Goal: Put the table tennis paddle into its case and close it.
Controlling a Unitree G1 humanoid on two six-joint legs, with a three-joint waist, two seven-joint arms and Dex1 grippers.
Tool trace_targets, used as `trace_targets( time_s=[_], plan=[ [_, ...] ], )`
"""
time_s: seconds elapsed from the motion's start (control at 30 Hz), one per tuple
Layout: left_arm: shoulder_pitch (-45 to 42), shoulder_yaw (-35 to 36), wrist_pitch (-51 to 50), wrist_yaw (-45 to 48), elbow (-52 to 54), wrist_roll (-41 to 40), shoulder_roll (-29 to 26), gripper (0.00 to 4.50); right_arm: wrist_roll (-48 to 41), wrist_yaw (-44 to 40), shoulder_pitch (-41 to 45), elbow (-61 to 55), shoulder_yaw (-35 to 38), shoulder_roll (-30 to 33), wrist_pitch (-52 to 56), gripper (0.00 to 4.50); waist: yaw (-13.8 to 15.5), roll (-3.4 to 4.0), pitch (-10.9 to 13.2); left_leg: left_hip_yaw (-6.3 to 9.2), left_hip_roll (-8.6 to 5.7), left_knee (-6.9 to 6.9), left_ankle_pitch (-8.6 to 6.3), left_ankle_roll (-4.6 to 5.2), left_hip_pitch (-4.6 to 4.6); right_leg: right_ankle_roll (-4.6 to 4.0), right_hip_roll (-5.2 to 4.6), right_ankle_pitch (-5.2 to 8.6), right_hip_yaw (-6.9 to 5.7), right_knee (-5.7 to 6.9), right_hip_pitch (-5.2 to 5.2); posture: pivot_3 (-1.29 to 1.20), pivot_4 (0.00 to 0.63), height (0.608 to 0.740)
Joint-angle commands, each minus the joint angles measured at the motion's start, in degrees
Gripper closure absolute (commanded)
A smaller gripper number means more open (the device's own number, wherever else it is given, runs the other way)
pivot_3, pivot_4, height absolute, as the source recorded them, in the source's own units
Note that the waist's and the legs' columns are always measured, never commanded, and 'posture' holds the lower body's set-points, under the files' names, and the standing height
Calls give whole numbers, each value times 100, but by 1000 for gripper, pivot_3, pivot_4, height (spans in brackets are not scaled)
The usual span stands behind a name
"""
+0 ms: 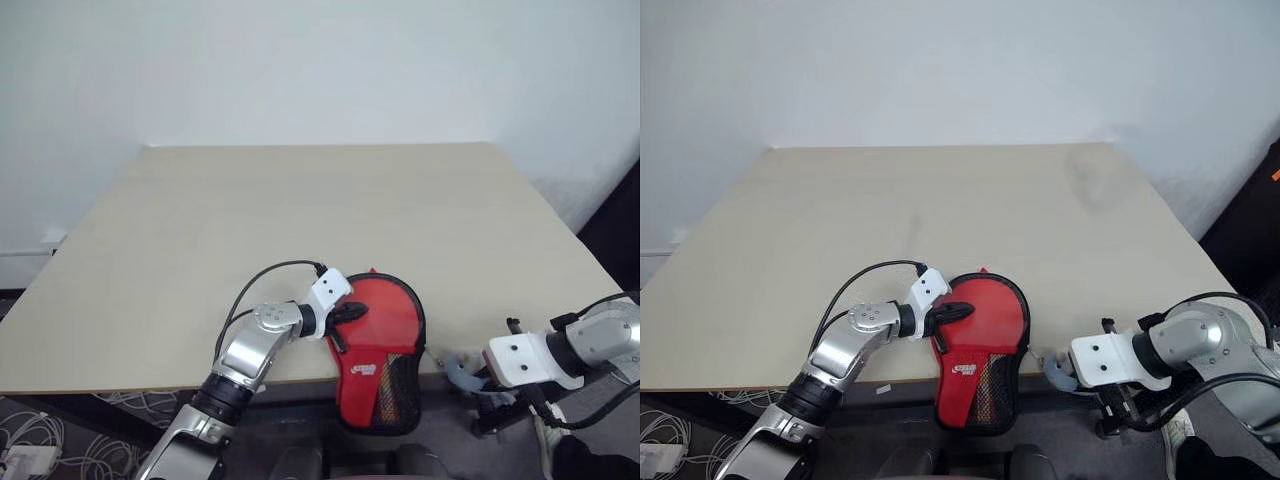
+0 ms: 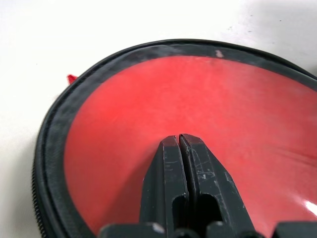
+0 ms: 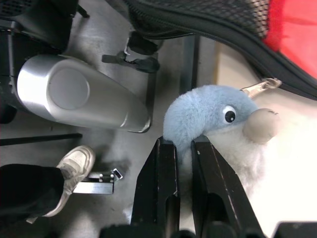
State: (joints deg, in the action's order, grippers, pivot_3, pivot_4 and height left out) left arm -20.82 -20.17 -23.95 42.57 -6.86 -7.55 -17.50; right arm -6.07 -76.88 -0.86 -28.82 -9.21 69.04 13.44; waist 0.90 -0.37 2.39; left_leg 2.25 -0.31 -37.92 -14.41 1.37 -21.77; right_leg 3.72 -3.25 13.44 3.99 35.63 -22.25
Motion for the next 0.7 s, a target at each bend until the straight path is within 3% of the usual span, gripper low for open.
trace_targets(
  time_s=[0.03,0.33,0.57,0.7],
  plan=[
    [94,-140,-182,21,-500,251,-94,4500,223,-43,-105,23,-154,93,-95,4494,-2,0,0,-1,-1,-1,-1,1,0,0,-1,0,0,0,0,0,0,740],
    [4,-272,-225,342,-435,234,-169,4500,871,922,1152,1178,-392,-842,577,4494,-73,-19,-6,-11,12,-21,-9,-14,19,-1,1,-3,0,9,13,0,0,740],
    [-47,-317,-235,542,-455,281,-248,4500,573,874,893,684,-223,-852,881,4494,-71,-21,-10,-6,10,-15,-1,8,16,-1,3,-3,0,9,12,0,0,740],
    [-110,-356,-258,633,-493,300,-274,4500,4,627,423,-148,-109,-777,1281,4494,-69,-26,-11,-6,12,-15,0,9,15,-1,6,-3,1,9,11,0,0,740]
  ],
)
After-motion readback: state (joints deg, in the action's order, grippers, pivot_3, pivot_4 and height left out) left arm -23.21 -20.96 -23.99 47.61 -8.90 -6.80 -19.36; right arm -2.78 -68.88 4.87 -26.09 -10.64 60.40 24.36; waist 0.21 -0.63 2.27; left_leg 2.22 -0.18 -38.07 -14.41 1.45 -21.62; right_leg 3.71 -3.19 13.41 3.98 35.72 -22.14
